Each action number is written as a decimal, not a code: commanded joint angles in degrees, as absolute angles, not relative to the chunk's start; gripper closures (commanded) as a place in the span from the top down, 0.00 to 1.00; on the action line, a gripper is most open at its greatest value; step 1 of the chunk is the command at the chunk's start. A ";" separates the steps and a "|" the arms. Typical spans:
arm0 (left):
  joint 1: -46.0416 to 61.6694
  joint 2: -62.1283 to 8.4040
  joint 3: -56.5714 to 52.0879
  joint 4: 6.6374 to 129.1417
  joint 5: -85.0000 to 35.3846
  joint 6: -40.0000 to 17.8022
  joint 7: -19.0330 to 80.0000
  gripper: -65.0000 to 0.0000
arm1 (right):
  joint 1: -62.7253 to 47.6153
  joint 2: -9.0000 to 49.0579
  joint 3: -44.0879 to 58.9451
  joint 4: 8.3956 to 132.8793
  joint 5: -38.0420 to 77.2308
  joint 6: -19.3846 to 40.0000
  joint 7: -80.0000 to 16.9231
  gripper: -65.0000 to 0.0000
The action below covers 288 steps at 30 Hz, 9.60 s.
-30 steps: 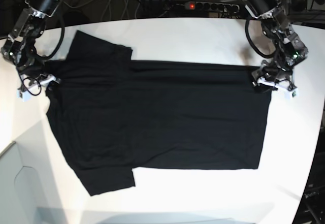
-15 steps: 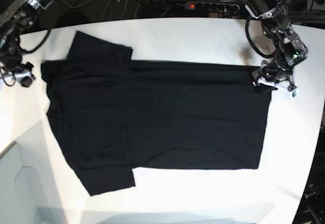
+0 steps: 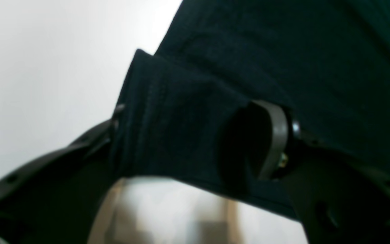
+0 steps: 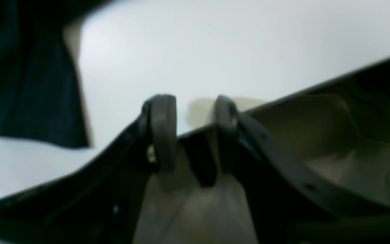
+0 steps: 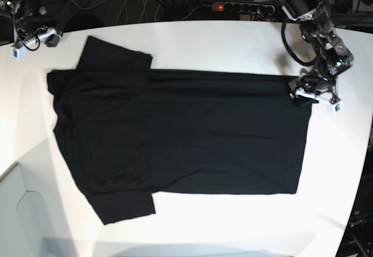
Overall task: Fold the T-shirt properly
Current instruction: 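Release the fabric and raise the right gripper, then press the folded side flat with the right gripper, then move the left gripper to the collar edge and grasp it, then grasp the collar edge with both grippers and pull it toward the robot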
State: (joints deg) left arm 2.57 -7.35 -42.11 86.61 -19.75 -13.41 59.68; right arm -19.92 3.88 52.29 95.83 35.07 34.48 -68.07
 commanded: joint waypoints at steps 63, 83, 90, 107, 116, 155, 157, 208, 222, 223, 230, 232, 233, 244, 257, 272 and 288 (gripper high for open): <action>3.03 -8.13 -42.24 87.60 -19.65 -13.23 59.30 0.66 | -17.80 8.57 49.54 85.05 58.59 40.00 -77.58 0.27; 2.95 -7.96 -42.07 87.60 -19.74 -13.23 59.30 0.66 | -19.38 4.79 41.80 84.97 58.42 40.00 -77.58 0.26; 3.03 -8.04 -42.15 87.60 -19.91 -13.23 59.38 0.66 | -19.12 4.88 38.99 84.97 58.42 40.00 -77.49 0.00; 2.86 -7.96 -42.07 87.60 -19.91 -13.32 59.30 0.66 | -11.82 4.53 38.37 95.78 58.68 40.00 -80.00 0.00; 3.21 -7.96 -41.98 87.60 -19.91 -13.32 59.38 0.66 | -1.36 1.80 35.12 94.55 58.59 36.35 -80.00 0.00; 3.30 -7.87 -41.89 87.08 -19.47 -13.23 59.47 0.66 | 16.66 7.43 24.13 61.14 58.59 24.04 -52.09 0.40; 3.30 -7.87 -41.89 87.08 -19.47 -13.23 59.47 0.66 | 17.19 7.43 24.13 61.14 58.68 19.91 -52.00 0.43; -11.56 -7.87 -58.77 74.33 -35.12 -13.58 65.27 0.66 | -10.86 7.60 23.96 97.89 58.59 13.93 -52.35 0.40; -4.79 -7.96 -54.99 101.58 -34.59 -13.49 64.57 0.66 | -10.77 9.19 24.04 97.89 58.51 13.93 -52.09 0.40; -2.51 -8.04 -52.18 105.98 -34.51 -13.41 63.52 0.66 | -10.77 9.27 24.04 97.89 58.51 13.93 -52.00 0.40; 6.90 -12.62 -25.80 112.84 -20.35 -13.05 56.31 0.33 | -9.54 10.59 23.60 96.92 58.24 13.67 -52.00 0.38; 7.08 -10.68 -24.22 110.02 -15.16 -13.05 56.22 0.10 | -8.57 10.59 23.34 94.20 56.92 13.67 -52.44 0.33; 6.99 -9.54 -23.87 109.23 -12.88 -13.05 56.04 0.01 | -8.22 10.68 22.55 92.97 55.52 13.67 -52.44 0.30; 7.16 -7.16 -23.87 107.47 -3.03 -13.14 54.99 0.00 | -6.46 11.91 15.96 91.47 42.95 13.49 -49.71 0.04; 12.18 -5.14 -24.04 98.59 9.10 -7.96 39.34 0.00 | -7.16 14.29 15.52 91.30 38.90 1.54 -43.82 0.04; 18.07 -4.79 -24.04 87.78 8.48 -1.19 31.69 0.00 | -10.68 10.07 15.52 91.38 18.15 1.63 -43.82 0.03; 35.38 -2.51 -23.96 98.42 3.91 -1.36 31.69 0.00 | -19.38 12.26 15.87 95.43 18.15 6.02 -43.91 0.03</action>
